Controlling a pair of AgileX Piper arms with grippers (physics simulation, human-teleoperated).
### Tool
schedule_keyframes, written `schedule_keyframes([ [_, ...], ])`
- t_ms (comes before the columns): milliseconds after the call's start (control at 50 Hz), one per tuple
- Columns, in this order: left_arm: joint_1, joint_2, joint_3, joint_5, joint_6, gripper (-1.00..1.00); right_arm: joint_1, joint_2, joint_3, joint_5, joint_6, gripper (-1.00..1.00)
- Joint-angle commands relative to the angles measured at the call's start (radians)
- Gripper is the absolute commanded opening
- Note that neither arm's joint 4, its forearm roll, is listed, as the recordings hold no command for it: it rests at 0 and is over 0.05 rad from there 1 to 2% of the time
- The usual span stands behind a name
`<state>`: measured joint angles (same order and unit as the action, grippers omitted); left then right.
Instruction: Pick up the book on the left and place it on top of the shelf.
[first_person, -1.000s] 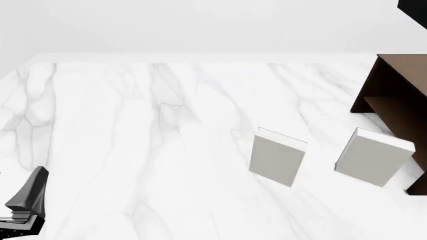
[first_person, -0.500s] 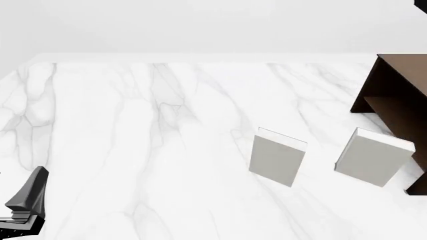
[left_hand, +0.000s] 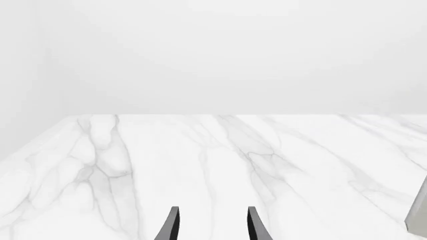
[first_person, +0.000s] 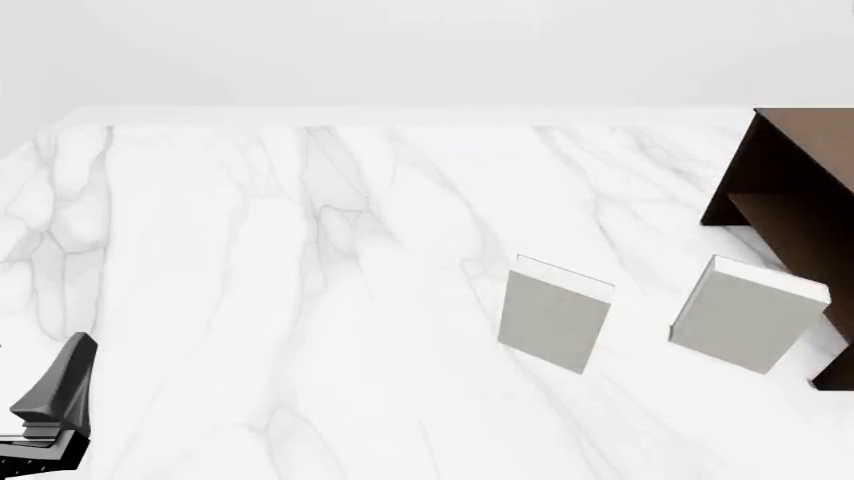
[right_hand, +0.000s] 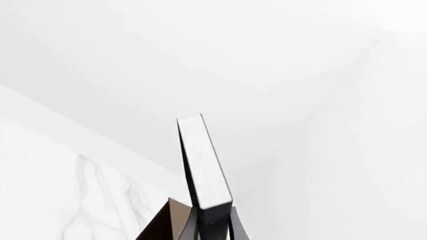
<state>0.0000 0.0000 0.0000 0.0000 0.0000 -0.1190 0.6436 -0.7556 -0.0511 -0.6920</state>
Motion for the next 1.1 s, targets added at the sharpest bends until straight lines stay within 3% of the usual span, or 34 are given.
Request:
schedule_keyframes([
  [20, 0.000, 0.000, 0.000, 0.000, 0.000, 1.00, -0.020, -0.004, -0.013, -0.021, -0.010, -1.00],
  [560, 0.000, 0.000, 0.000, 0.000, 0.000, 1.00, -0.089, 0.010, -0.064, -0.004, -0.072, -1.00],
  [1100, 0.000, 0.000, 0.000, 0.000, 0.000, 1.00, -0.163, -0.014, -0.033, 0.007, -0.086, -1.00],
])
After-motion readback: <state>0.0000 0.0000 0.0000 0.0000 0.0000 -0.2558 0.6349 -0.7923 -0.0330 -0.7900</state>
